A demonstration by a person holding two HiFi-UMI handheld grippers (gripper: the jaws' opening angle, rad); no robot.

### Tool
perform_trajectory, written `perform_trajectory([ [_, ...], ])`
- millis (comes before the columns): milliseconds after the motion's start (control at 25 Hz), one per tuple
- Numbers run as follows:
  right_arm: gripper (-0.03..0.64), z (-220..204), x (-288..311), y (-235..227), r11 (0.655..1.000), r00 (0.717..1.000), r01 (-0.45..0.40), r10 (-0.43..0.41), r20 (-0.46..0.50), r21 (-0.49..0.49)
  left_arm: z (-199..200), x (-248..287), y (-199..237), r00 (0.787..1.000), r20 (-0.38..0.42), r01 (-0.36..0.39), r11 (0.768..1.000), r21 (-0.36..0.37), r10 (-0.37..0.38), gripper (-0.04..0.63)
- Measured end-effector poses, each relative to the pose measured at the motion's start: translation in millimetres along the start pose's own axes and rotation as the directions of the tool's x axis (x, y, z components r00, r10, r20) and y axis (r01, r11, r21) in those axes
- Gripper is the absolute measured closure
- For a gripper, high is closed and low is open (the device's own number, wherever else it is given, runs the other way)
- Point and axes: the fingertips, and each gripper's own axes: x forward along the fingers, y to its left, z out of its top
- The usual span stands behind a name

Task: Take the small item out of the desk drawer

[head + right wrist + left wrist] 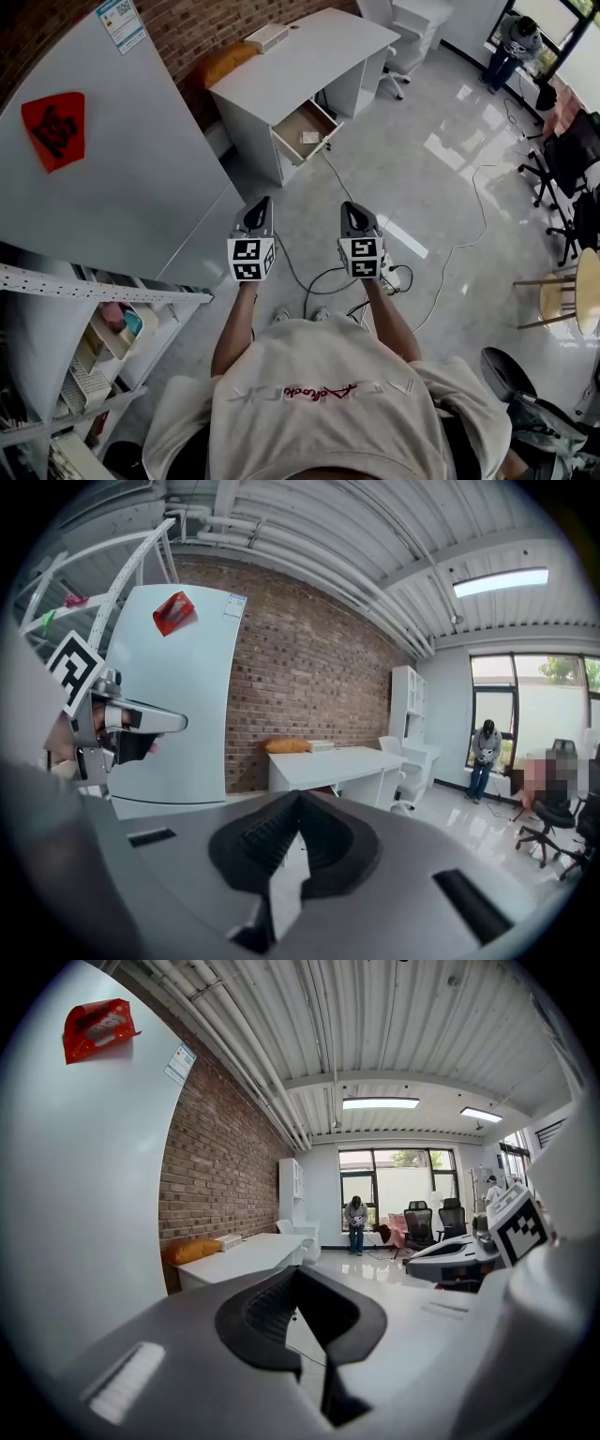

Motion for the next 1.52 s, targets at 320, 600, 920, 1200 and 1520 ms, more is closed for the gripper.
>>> perform_trajectory([
  [320,0.606,-13,2,-31,1.0,1.0,-0.022,0.022,0.004,0.005,-1,21,-25,1.0,-0.007,-0.014,1.0,0.008,0.014,0.586],
  [600,0.606,-22,2,-51,1.0,1.0,-0.024,0.024,-0.002,0.009,0,39,-42,1.0,-0.005,-0.007,1.0,0.011,0.007,0.588],
  [920,0.606,-26,14,-64,1.0,1.0,-0.017,0.017,-0.014,0.001,-4,61,-44,1.0,-0.011,0.002,1.0,-0.002,-0.002,0.587],
  [1200,0.606,-27,36,-77,1.0,1.0,0.003,-0.003,-0.022,0.003,-3,93,-36,1.0,-0.004,0.026,1.0,-0.007,-0.026,0.587],
  [1520,0.606,-19,94,-97,0.999,0.999,0.034,-0.034,-0.035,-0.012,-5,159,-11,0.997,0.001,0.072,0.997,-0.025,-0.072,0.588],
])
